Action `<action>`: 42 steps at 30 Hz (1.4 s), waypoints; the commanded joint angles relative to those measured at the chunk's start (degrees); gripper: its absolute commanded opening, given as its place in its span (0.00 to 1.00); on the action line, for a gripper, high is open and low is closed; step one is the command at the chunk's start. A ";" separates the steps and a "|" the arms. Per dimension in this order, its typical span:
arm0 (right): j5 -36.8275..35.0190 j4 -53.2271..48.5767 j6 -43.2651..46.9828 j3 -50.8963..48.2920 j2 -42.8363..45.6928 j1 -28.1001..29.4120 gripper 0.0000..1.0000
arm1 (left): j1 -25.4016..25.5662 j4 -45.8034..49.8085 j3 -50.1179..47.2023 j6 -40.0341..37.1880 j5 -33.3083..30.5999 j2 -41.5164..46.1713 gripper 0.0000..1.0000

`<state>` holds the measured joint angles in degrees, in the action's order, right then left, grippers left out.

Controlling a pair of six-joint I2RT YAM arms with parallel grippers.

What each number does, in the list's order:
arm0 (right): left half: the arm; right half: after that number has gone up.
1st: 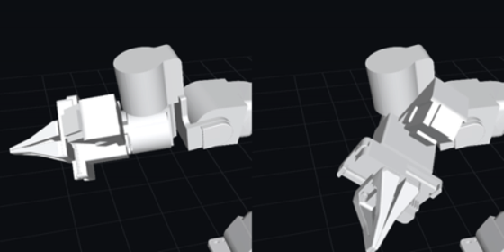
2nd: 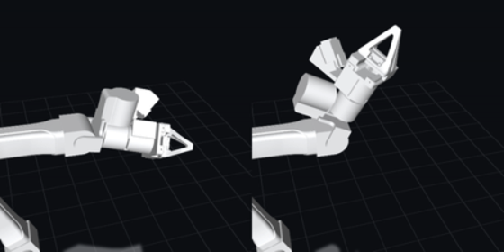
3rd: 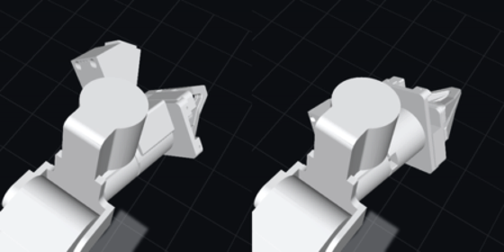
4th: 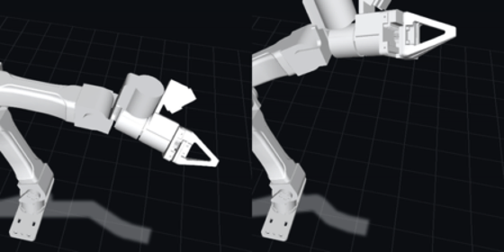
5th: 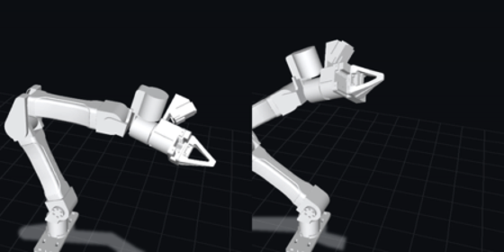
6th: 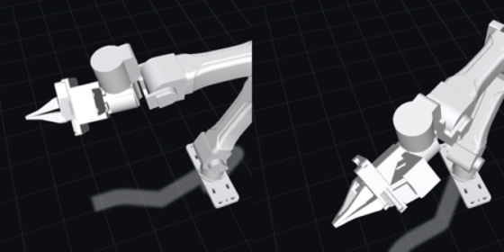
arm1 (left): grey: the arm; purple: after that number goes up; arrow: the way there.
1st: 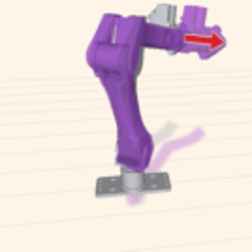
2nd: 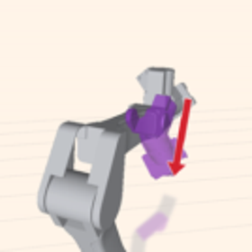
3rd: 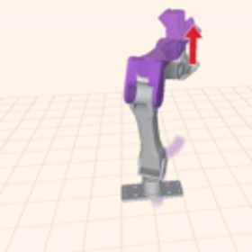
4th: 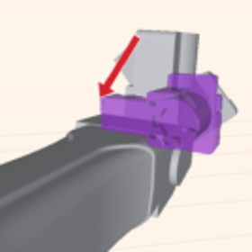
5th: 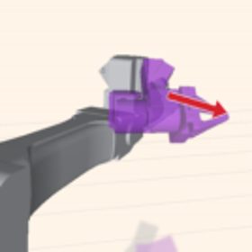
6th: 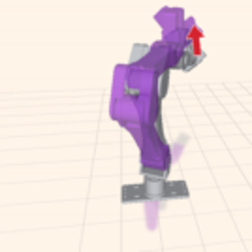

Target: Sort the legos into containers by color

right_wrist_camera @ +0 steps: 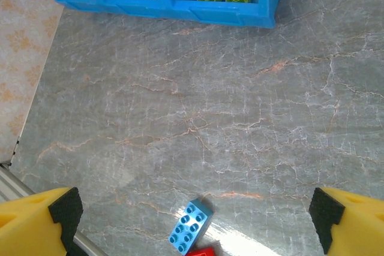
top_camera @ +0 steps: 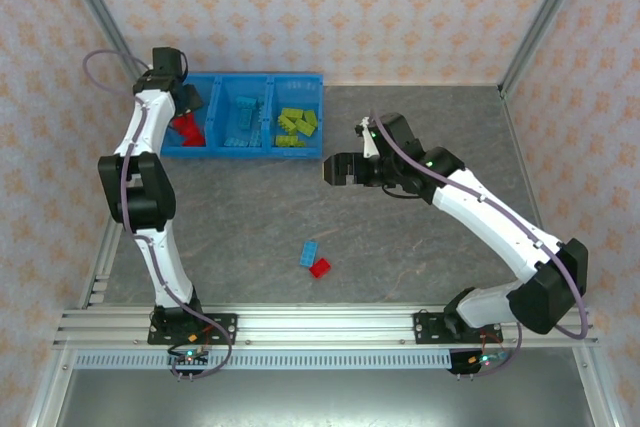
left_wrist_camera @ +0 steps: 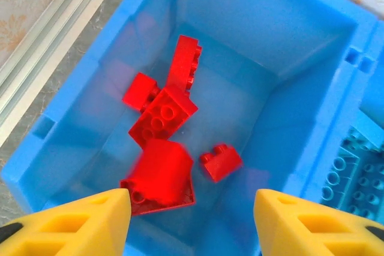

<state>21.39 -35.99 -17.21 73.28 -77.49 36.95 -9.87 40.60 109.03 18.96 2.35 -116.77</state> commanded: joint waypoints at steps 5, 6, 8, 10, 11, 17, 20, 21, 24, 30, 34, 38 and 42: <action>-7.83 2.28 -3.92 -0.43 -0.94 -0.12 0.99 | 2.78 -6.21 -15.90 5.42 11.08 23.21 0.53; -9.81 2.02 -4.46 -0.08 -1.46 -0.12 0.99 | 5.23 -6.85 -19.09 5.71 11.26 26.70 0.52; -11.54 1.63 -4.30 0.53 -2.16 -0.18 0.99 | 10.72 -7.24 -25.29 5.80 10.77 33.31 0.52; -12.40 1.62 -3.90 0.61 -2.40 -0.21 0.99 | 18.39 -7.76 -31.98 6.26 9.47 40.19 0.51; -12.88 1.63 -3.64 0.59 -2.40 -0.19 0.99 | 21.93 -7.69 -34.60 6.54 8.51 42.64 0.50; -16.46 1.27 -3.03 -0.89 -1.87 -2.27 0.99 | 45.49 -5.21 -46.70 7.34 1.30 51.30 0.47; -15.87 1.10 -4.63 -2.72 -0.70 -6.11 0.99 | 56.10 -4.79 -50.16 7.42 -0.34 51.58 0.46; -15.45 1.19 -5.14 -3.67 -0.04 -7.75 0.99 | 59.42 -5.28 -51.08 7.14 0.23 50.95 0.46; -14.85 1.26 -7.97 -6.19 1.32 -12.65 0.99 | 67.31 -5.50 -51.80 6.01 0.62 46.50 0.45; -7.55 1.85 -9.21 -8.56 2.04 -17.74 0.99 | 74.71 -1.04 -45.75 4.94 1.09 29.77 0.46; -5.33 2.37 -8.72 -9.27 3.16 -17.70 0.99 | 74.88 0.40 -43.70 4.32 -3.18 23.34 0.47; -5.57 2.30 -8.21 -9.95 3.93 -17.71 0.99 | 74.83 1.10 -42.51 2.42 -5.64 19.70 0.47; -4.80 2.83 -8.56 -10.49 3.93 -17.76 0.99 | 74.51 1.43 -42.12 2.11 -7.33 16.33 0.47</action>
<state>15.62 -34.15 -25.52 64.01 -74.52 19.18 64.99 39.38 65.30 22.35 -0.78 -98.76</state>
